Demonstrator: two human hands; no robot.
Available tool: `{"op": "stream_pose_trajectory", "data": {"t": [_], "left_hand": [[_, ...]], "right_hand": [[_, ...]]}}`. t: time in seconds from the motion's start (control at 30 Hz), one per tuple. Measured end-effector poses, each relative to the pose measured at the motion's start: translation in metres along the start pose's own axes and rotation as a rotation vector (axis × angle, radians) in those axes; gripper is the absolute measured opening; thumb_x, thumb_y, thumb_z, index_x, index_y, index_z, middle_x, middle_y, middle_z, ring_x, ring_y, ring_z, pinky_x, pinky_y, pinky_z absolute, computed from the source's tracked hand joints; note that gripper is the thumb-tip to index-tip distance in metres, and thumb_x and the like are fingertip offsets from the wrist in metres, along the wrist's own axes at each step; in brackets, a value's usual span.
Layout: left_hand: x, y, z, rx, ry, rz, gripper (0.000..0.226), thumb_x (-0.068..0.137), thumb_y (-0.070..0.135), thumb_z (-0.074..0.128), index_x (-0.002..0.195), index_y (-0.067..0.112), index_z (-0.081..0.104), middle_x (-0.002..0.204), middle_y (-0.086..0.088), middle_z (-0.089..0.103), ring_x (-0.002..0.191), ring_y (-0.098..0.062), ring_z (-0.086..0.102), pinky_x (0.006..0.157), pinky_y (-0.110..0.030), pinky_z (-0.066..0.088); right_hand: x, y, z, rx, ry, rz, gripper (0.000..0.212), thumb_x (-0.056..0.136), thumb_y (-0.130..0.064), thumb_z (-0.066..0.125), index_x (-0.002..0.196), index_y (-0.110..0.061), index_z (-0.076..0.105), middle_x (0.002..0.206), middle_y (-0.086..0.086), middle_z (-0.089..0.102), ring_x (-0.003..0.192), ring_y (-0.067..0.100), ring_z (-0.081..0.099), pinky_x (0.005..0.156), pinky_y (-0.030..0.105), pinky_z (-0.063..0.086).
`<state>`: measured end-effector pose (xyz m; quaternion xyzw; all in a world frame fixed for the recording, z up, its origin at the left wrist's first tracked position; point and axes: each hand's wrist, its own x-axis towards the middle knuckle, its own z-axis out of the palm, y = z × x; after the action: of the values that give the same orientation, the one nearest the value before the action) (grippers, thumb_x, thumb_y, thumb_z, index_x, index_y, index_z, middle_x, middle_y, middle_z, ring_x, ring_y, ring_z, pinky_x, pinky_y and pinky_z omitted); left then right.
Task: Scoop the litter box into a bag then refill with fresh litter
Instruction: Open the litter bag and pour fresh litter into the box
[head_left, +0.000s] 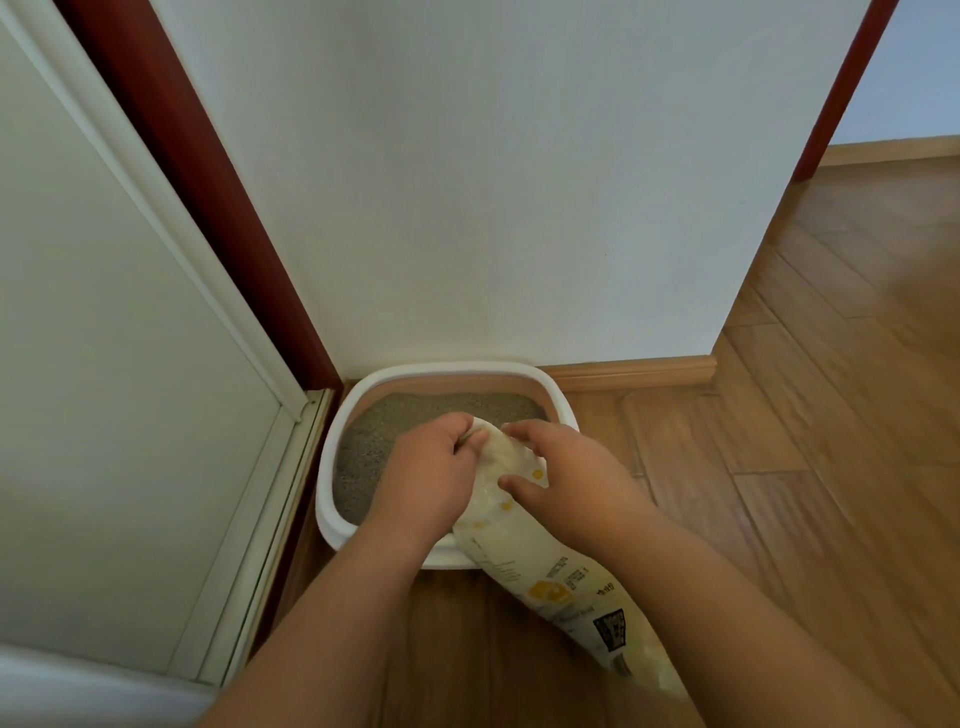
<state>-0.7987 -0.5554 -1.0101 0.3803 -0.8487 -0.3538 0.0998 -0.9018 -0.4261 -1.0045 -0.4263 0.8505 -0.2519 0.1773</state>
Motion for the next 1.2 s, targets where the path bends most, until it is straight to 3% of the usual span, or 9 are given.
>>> {"op": "stream_pose_trajectory", "data": {"t": [0.1,0.17,0.37,0.43,0.53,0.67,0.83,1.0,1.2], "left_hand": [[-0.002,0.003,0.004,0.038,-0.021,0.045,0.022,0.106,0.035,0.054,0.092,0.023,0.065,0.076,0.004,0.062,0.065,-0.009,0.054,0.059,-0.028,0.041],[-0.002,0.004,0.006,0.066,-0.038,0.077,0.021,0.106,0.034,0.054,0.09,0.025,0.065,0.075,0.005,0.062,0.066,-0.01,0.055,0.059,-0.03,0.043],[-0.004,0.005,0.002,0.062,-0.143,0.101,0.016,0.106,0.035,0.054,0.106,0.028,0.069,0.093,0.006,0.069,0.085,-0.012,0.063,0.072,-0.031,0.05],[-0.002,0.004,-0.004,0.037,-0.186,0.074,0.02,0.105,0.036,0.056,0.119,0.029,0.068,0.105,0.012,0.069,0.099,-0.009,0.063,0.083,-0.03,0.051],[0.007,-0.007,-0.016,-0.044,-0.209,-0.037,0.02,0.103,0.031,0.06,0.122,0.031,0.065,0.111,0.017,0.066,0.101,-0.002,0.061,0.08,-0.024,0.049],[0.021,-0.04,-0.027,0.264,-0.166,-0.1,0.034,0.101,0.011,0.057,0.131,0.026,0.06,0.124,0.006,0.065,0.107,-0.013,0.062,0.09,-0.031,0.054],[0.034,-0.072,-0.024,0.439,-0.276,-0.141,0.058,0.097,-0.001,0.054,0.145,0.031,0.052,0.131,-0.001,0.062,0.108,-0.018,0.062,0.092,-0.038,0.057],[0.032,-0.082,-0.011,0.428,-0.334,-0.061,0.078,0.098,0.001,0.055,0.159,0.043,0.031,0.161,-0.004,0.036,0.125,-0.025,0.057,0.093,-0.033,0.054],[0.032,-0.09,0.008,0.388,-0.308,-0.014,0.07,0.1,0.009,0.06,0.157,0.039,0.034,0.163,0.0,0.031,0.128,-0.023,0.056,0.104,-0.039,0.051]], "right_hand": [[0.002,-0.006,0.005,0.007,0.012,0.002,0.056,0.093,-0.041,0.068,0.145,-0.037,0.046,0.139,-0.013,0.058,0.123,0.01,0.057,0.106,0.042,0.05],[0.004,-0.01,0.009,-0.011,0.016,0.014,0.05,0.095,-0.037,0.066,0.141,-0.036,0.048,0.131,-0.011,0.062,0.116,0.013,0.062,0.103,0.05,0.051],[0.011,-0.008,0.015,-0.019,0.069,0.068,0.036,0.1,-0.023,0.059,0.135,-0.033,0.056,0.117,-0.006,0.07,0.103,0.015,0.066,0.092,0.041,0.057],[0.011,-0.007,0.017,-0.003,0.059,0.085,0.039,0.099,-0.016,0.061,0.134,-0.032,0.056,0.117,-0.006,0.069,0.105,0.017,0.065,0.095,0.046,0.055],[0.012,-0.008,0.02,0.02,0.043,0.107,0.046,0.096,-0.01,0.061,0.135,-0.034,0.054,0.12,-0.005,0.068,0.11,0.02,0.064,0.102,0.054,0.05],[0.012,-0.008,0.021,0.035,0.022,0.081,0.064,0.094,0.0,0.056,0.137,-0.047,0.048,0.124,-0.008,0.06,0.108,0.018,0.059,0.099,0.051,0.051],[0.01,-0.01,0.02,-0.007,-0.03,0.048,0.054,0.087,0.004,0.057,0.114,-0.044,0.057,0.109,-0.018,0.051,0.096,0.013,0.055,0.101,0.061,0.047],[0.003,-0.012,0.012,-0.028,-0.049,0.04,0.044,0.084,0.006,0.053,0.092,-0.038,0.051,0.101,-0.014,0.053,0.093,0.015,0.055,0.099,0.057,0.049],[-0.004,-0.016,0.003,-0.07,-0.082,0.056,0.038,0.088,0.003,0.051,0.093,-0.035,0.054,0.102,-0.007,0.057,0.094,0.018,0.056,0.094,0.045,0.053]]}}
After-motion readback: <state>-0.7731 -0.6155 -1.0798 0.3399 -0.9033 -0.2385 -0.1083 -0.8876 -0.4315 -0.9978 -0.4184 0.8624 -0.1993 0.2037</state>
